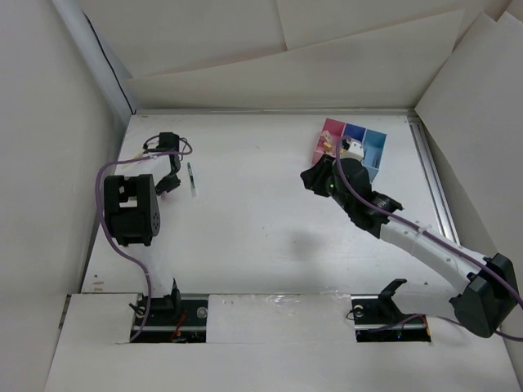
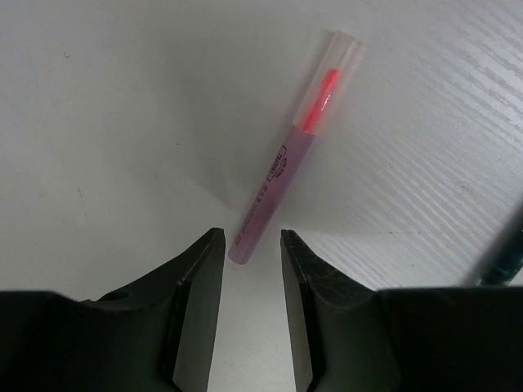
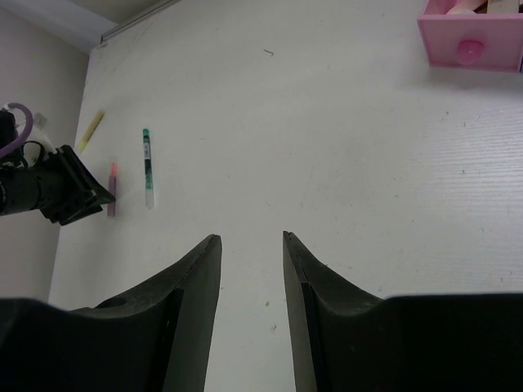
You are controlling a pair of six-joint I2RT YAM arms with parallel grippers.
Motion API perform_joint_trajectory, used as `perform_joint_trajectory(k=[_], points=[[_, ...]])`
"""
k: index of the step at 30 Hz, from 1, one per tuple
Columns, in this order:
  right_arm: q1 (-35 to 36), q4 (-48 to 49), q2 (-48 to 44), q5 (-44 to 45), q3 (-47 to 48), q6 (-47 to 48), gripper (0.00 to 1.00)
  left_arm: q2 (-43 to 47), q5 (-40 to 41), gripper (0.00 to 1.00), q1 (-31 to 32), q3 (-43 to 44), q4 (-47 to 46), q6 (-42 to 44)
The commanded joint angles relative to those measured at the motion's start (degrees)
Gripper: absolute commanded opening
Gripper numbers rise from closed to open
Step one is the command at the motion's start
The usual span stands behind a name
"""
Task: Sort the stationery into containers
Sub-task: Pick up the pen from the center of the board.
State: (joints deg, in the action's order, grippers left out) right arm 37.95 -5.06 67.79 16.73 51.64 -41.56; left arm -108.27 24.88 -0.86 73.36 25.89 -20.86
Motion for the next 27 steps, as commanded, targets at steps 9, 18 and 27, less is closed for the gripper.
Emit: perform_joint_trajectory(k=[9,18,27], points=[[-0.2,3.1,-1.4,-0.4,0.3,0.8,0.43,-2.1,2.5,0.3,-0.3,2.5,0.6,1.4],[-0.7,3.1,-2.7,0.1,-0.2,0.8,0.43,-1.0,0.0,0.22,-0.3,1.5,-1.9,2.8],[-1.8,3.1,-3.7,-0.9,-0.7,0.8,0.43,-1.0,-2.6,0.0,-0.3,0.9,-3.2,3.5]])
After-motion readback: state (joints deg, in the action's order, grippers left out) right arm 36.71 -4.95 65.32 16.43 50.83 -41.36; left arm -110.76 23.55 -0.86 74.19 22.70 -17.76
